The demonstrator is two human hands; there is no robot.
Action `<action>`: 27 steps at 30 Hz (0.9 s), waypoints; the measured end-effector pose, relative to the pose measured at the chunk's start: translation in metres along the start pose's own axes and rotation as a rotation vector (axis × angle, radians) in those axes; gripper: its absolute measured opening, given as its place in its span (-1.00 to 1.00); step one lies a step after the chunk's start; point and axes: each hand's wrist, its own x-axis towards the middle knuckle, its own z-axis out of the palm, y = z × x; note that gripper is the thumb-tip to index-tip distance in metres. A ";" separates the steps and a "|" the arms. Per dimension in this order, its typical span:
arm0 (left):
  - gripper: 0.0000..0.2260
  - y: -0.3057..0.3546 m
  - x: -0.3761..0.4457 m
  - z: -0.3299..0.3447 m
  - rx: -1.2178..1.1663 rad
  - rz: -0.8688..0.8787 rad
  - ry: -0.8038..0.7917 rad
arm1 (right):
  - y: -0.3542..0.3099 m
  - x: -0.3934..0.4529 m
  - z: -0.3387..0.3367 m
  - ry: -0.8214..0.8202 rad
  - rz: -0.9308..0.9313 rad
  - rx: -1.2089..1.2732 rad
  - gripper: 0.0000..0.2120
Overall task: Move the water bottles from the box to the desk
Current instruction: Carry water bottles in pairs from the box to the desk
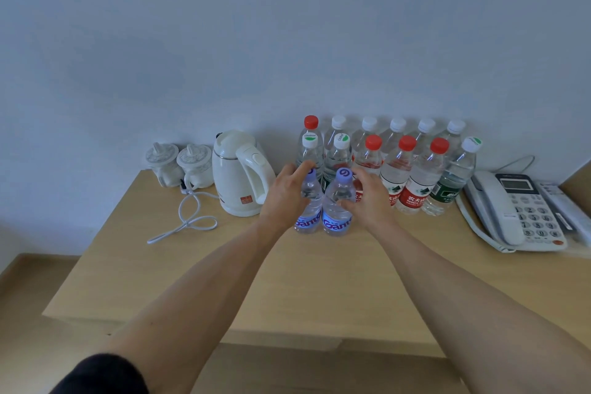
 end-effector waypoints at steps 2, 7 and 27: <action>-0.41 -0.001 0.000 0.000 -0.007 0.000 0.004 | 0.002 0.002 0.000 -0.006 -0.004 -0.002 -0.37; -0.38 -0.003 0.000 0.002 -0.024 0.003 0.010 | 0.001 0.006 0.001 -0.008 -0.006 0.011 -0.37; -0.41 0.005 0.001 -0.020 0.028 0.041 -0.023 | -0.006 0.003 -0.019 -0.021 -0.050 -0.018 -0.47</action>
